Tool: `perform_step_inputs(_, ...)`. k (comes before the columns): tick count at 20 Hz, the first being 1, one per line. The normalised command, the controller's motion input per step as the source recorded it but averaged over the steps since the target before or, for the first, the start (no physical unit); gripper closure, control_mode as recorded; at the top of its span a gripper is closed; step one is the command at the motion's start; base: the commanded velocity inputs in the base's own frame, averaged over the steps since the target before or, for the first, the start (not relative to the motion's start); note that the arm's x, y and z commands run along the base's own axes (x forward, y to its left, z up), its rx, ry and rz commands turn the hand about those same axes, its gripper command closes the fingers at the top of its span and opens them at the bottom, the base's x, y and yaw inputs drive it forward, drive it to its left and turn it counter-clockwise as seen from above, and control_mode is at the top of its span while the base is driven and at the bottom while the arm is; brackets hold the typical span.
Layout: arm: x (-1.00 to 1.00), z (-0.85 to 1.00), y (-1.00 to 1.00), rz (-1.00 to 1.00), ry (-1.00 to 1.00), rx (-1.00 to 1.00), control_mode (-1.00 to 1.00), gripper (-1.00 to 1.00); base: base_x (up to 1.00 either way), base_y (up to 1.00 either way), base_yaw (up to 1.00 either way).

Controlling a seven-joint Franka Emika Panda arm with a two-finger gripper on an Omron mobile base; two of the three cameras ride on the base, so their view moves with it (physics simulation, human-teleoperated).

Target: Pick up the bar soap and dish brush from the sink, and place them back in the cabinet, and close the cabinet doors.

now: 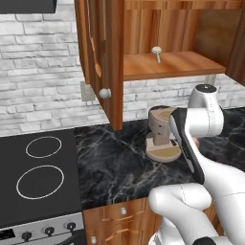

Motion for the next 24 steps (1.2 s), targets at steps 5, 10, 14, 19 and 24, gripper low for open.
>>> perform_step_inputs(5,0.00,0.00,0.00,0.00,0.00,0.00,1.00,1.00,0.04,-0.02,0.00)
perform_step_inputs(10,0.00,0.08,0.00,0.01,-0.18,0.00,-1.00,1.00,0.00,0.00,0.00)
perform_step_inputs(14,0.00,0.34,0.00,0.02,-0.32,0.00,-1.00,1.00,0.00,0.00,0.00)
perform_step_inputs(19,0.00,0.35,0.00,0.01,-0.31,0.00,-1.00,1.00,0.00,0.00,0.00)
perform_step_inputs(24,0.00,0.29,0.00,0.03,-0.07,0.00,-1.00,1.00,0.00,0.00,0.00)
